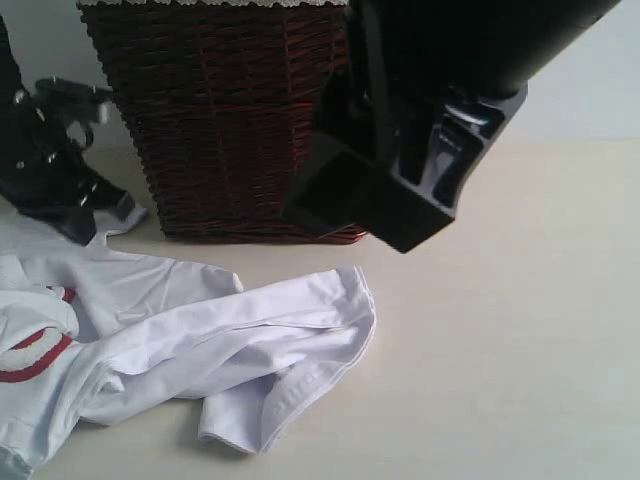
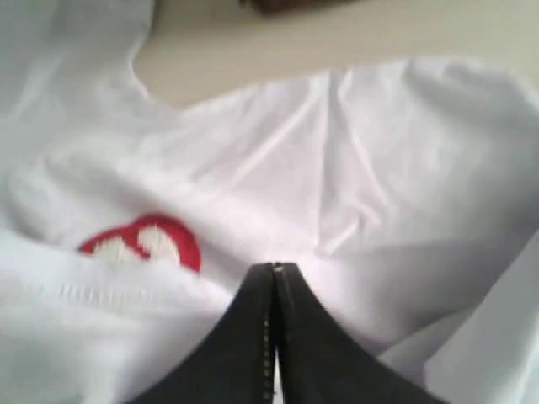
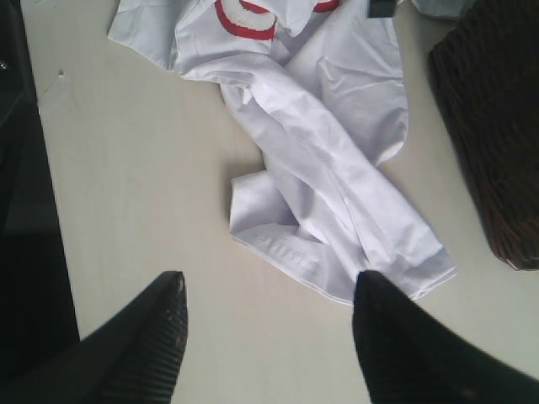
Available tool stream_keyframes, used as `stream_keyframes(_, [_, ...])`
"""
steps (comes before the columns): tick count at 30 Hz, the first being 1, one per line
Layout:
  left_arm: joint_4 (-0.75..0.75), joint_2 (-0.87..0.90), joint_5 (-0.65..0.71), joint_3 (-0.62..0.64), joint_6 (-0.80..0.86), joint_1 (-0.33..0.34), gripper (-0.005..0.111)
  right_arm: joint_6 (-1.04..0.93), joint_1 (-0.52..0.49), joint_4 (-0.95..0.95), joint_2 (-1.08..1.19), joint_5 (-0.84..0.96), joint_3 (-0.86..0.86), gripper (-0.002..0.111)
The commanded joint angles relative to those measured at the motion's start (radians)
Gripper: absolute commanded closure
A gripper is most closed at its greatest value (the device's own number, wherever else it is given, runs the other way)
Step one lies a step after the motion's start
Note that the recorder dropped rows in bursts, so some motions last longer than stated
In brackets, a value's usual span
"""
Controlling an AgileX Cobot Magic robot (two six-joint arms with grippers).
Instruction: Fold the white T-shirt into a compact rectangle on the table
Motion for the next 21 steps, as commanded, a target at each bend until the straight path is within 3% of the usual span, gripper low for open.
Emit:
stream_keyframes(1, [0.251, -0.009, 0.012, 0.168, -0.194, -0.024, 0.107, -0.002, -0.004, -0.002, -0.004, -0.006, 0.002, 0.052])
stream_keyframes(5, [0.309, -0.009, 0.035, 0.271, -0.213, -0.018, 0.107, -0.002, -0.004, 0.003, -0.004, -0.006, 0.002, 0.052])
stream_keyframes(9, [0.552, -0.016, 0.255, 0.305, -0.396, -0.009, 0.107, -0.002, -0.004, 0.009, -0.004, -0.006, 0.002, 0.052])
stream_keyframes(12, [0.595, -0.065, 0.309, 0.326, -0.399, -0.009, 0.107, -0.002, -0.004, 0.022, -0.004, -0.004, 0.002, 0.052])
stream_keyframes(18, [0.449, -0.196, 0.296, 0.337, -0.314, -0.009, 0.107, -0.002, -0.004, 0.022, -0.004, -0.004, 0.002, 0.052])
stream_keyframes(21, [0.177, -0.281, 0.184, 0.337, -0.154, -0.009, 0.107, -0.002, -0.004, 0.022, -0.004, -0.004, 0.002, 0.052])
